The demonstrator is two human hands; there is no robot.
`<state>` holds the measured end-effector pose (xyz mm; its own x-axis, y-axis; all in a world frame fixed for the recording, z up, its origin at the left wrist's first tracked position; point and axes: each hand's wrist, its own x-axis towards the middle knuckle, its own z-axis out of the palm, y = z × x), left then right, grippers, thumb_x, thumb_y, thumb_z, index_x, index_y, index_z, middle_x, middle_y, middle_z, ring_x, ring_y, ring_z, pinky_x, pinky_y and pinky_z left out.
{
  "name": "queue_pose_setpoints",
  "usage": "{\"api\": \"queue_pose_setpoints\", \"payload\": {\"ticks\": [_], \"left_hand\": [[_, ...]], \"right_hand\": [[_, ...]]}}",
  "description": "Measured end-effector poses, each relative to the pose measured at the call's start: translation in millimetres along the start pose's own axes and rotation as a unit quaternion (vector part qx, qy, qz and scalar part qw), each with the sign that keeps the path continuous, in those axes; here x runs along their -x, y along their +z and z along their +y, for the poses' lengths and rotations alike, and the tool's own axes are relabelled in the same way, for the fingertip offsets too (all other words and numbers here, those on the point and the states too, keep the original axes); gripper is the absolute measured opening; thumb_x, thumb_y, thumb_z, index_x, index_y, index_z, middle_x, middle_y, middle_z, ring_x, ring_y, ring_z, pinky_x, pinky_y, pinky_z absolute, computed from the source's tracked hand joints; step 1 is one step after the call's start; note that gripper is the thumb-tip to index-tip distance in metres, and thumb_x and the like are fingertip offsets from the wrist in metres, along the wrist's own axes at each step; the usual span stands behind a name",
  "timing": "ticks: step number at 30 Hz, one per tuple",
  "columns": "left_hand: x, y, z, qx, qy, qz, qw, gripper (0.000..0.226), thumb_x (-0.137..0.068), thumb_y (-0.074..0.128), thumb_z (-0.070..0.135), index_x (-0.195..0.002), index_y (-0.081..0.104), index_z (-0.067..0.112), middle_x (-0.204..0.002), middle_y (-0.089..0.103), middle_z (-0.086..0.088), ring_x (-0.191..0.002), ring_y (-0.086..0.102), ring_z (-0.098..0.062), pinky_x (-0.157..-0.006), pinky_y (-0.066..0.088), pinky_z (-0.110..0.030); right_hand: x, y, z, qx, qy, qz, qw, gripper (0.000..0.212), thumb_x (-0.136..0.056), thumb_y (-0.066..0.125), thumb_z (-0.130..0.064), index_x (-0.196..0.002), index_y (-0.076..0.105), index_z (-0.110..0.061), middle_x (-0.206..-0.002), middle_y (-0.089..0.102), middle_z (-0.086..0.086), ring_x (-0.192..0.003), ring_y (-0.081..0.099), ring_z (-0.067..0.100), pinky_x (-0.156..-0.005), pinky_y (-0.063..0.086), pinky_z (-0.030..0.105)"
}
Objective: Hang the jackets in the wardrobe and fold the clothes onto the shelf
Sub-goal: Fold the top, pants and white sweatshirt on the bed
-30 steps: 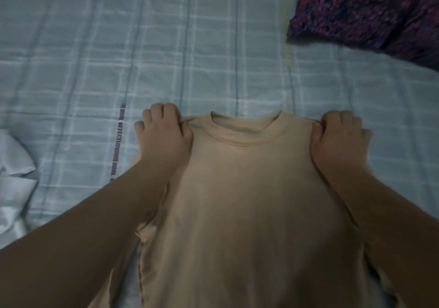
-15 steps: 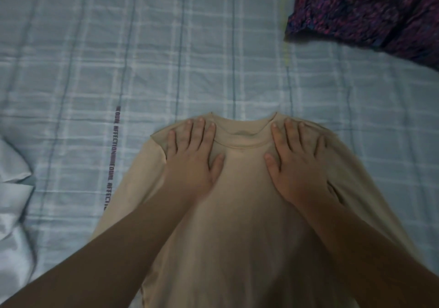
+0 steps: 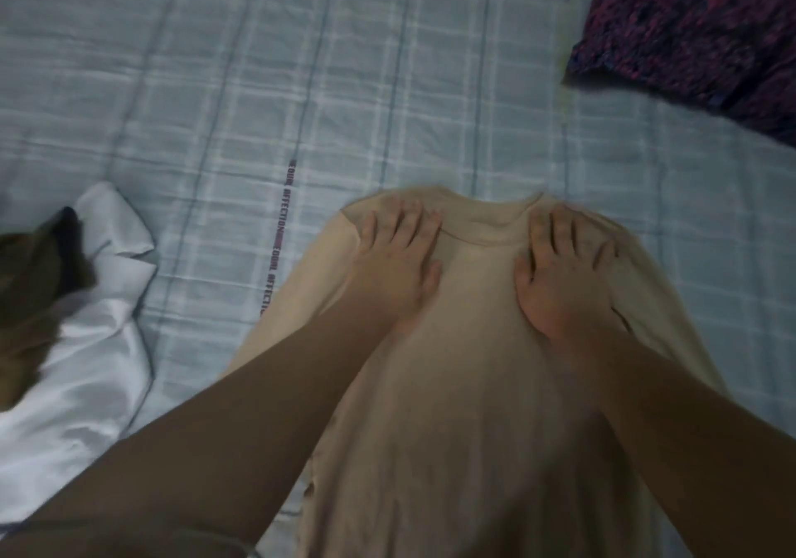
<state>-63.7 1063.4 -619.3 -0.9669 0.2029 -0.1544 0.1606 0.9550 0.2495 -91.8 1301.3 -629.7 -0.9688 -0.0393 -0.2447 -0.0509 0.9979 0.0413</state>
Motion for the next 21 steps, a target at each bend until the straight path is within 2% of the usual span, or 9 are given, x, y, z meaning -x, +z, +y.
{"api": "queue_pose_setpoints", "payload": {"ticks": [2, 5, 7, 10, 12, 14, 17, 19, 21], "left_hand": [[31, -12, -8, 0.028, -0.001, 0.027, 0.999, 0.064, -0.095, 0.038, 0.040, -0.153, 0.033, 0.015, -0.159, 0.034, -0.012, -0.149, 0.021, -0.034, -0.119, 0.020, -0.056], [96, -19, -39, 0.094, -0.051, 0.056, 0.993, 0.059, -0.091, 0.041, 0.030, -0.146, 0.045, 0.008, -0.152, 0.043, -0.017, -0.145, 0.029, -0.039, -0.118, 0.025, -0.054], [147, -17, -66, 0.118, -0.077, 0.077, 0.987, 0.051, -0.092, 0.042, 0.024, -0.135, 0.054, 0.000, -0.142, 0.052, -0.022, -0.139, 0.040, -0.041, -0.117, 0.028, -0.053], [231, -11, -103, 0.128, -0.120, 0.081, 0.981, 0.047, -0.093, 0.041, 0.020, -0.128, 0.059, -0.004, -0.132, 0.060, -0.021, -0.131, 0.050, -0.038, -0.117, 0.030, -0.050], [284, -13, -119, 0.159, -0.199, 0.093, 0.963, 0.048, -0.090, 0.041, 0.023, -0.128, 0.059, 0.000, -0.128, 0.062, -0.017, -0.124, 0.053, -0.035, -0.113, 0.032, -0.039], [330, -16, -132, 0.177, -0.274, 0.094, 0.940, 0.048, -0.086, 0.042, 0.024, -0.127, 0.058, 0.005, -0.121, 0.063, -0.014, -0.113, 0.056, -0.033, -0.103, 0.035, -0.035], [382, -14, -145, 0.209, -0.331, 0.051, 0.919, 0.042, -0.086, 0.052, 0.019, -0.126, 0.060, 0.011, -0.116, 0.062, -0.011, -0.107, 0.058, -0.032, -0.096, 0.046, -0.040], [404, -11, -149, 0.212, -0.352, 0.010, 0.912, 0.039, -0.090, 0.059, 0.021, -0.129, 0.060, 0.017, -0.122, 0.061, -0.005, -0.112, 0.057, -0.029, -0.098, 0.048, -0.043], [419, -8, -152, 0.198, -0.403, -0.015, 0.894, 0.035, -0.089, 0.066, 0.027, -0.124, 0.060, 0.024, -0.120, 0.059, 0.000, -0.112, 0.055, -0.026, -0.096, 0.047, -0.044]], "right_hand": [[16, -12, -24, -0.031, -0.017, 0.030, 0.999, 0.061, -0.097, 0.030, -0.039, -0.154, 0.027, -0.018, -0.160, 0.028, 0.014, -0.144, 0.026, 0.039, -0.116, 0.020, 0.060], [55, -23, -78, -0.093, -0.111, 0.075, 0.987, 0.059, -0.089, 0.039, -0.029, -0.142, 0.046, -0.007, -0.148, 0.045, 0.021, -0.137, 0.039, 0.040, -0.110, 0.035, 0.053], [88, -23, -120, -0.124, -0.184, 0.077, 0.972, 0.054, -0.089, 0.042, -0.025, -0.139, 0.050, -0.005, -0.145, 0.048, 0.022, -0.137, 0.040, 0.040, -0.111, 0.036, 0.050], [137, -18, -183, -0.174, -0.281, 0.030, 0.943, 0.048, -0.092, 0.040, -0.023, -0.135, 0.054, -0.008, -0.145, 0.050, 0.017, -0.141, 0.037, 0.033, -0.115, 0.031, 0.046], [161, -13, -217, -0.201, -0.332, 0.004, 0.922, 0.043, -0.092, 0.043, -0.020, -0.132, 0.055, -0.011, -0.144, 0.050, 0.012, -0.141, 0.037, 0.029, -0.116, 0.030, 0.043], [177, -9, -242, -0.207, -0.383, 0.007, 0.900, 0.039, -0.091, 0.050, -0.015, -0.128, 0.058, -0.010, -0.142, 0.052, 0.012, -0.138, 0.040, 0.030, -0.115, 0.030, 0.048], [193, -1, -268, -0.157, -0.443, 0.042, 0.882, 0.033, -0.091, 0.049, -0.016, -0.120, 0.064, -0.011, -0.134, 0.060, 0.008, -0.132, 0.048, 0.030, -0.112, 0.031, 0.053], [202, 5, -280, -0.163, -0.455, 0.036, 0.875, 0.029, -0.092, 0.048, -0.016, -0.115, 0.067, -0.012, -0.126, 0.065, 0.006, -0.125, 0.055, 0.027, -0.106, 0.041, 0.046], [210, 9, -287, -0.165, -0.459, 0.010, 0.873, 0.026, -0.090, 0.050, -0.015, -0.108, 0.069, -0.013, -0.117, 0.068, 0.005, -0.110, 0.061, 0.027, -0.091, 0.050, 0.041]]}}
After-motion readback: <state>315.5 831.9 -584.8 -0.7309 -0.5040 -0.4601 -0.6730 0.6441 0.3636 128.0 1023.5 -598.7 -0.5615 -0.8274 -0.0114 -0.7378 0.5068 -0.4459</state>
